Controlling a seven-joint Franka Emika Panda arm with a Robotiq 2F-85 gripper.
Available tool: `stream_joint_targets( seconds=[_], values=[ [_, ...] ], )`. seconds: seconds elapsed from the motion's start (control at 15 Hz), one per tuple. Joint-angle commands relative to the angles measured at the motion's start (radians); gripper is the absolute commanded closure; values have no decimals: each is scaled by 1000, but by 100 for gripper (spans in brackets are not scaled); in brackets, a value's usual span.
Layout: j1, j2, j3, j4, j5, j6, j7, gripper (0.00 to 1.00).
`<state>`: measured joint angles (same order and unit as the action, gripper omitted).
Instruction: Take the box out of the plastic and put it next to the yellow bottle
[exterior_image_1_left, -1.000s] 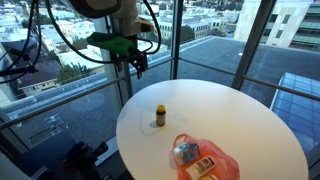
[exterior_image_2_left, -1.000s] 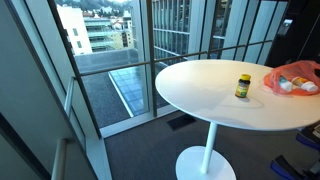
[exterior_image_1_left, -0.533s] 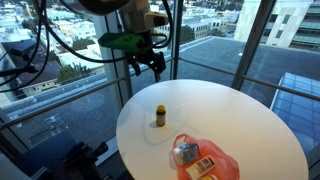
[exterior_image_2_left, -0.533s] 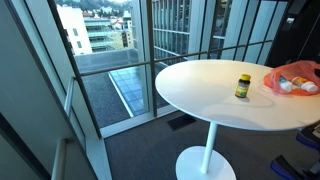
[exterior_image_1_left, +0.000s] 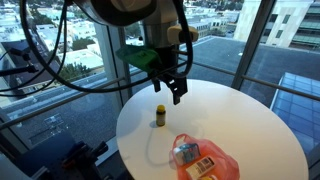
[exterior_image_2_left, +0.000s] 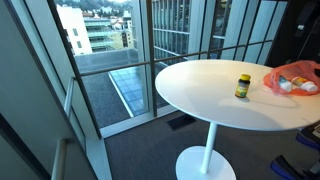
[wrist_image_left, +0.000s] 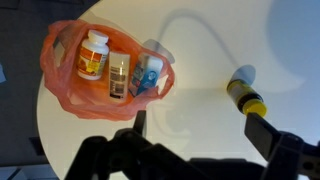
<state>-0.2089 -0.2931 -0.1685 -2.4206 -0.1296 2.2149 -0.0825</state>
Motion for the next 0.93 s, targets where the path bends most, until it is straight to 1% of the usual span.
stream_joint_targets(
  seconds=[0.0,0.2,0.53,0.67,0.73,0.87],
  values=[
    [-44,101,-35,66,-22,13,76,0],
    [-66,174,-68,101,-7,18,89,0],
    [-72,272,-96,141,3,11,94,0],
    [-67,285,-96,148,-7,11,86,0],
    [-68,264,-98,114,0,20,74,0],
    [-67,278,-98,124,0,20,74,0]
  ],
)
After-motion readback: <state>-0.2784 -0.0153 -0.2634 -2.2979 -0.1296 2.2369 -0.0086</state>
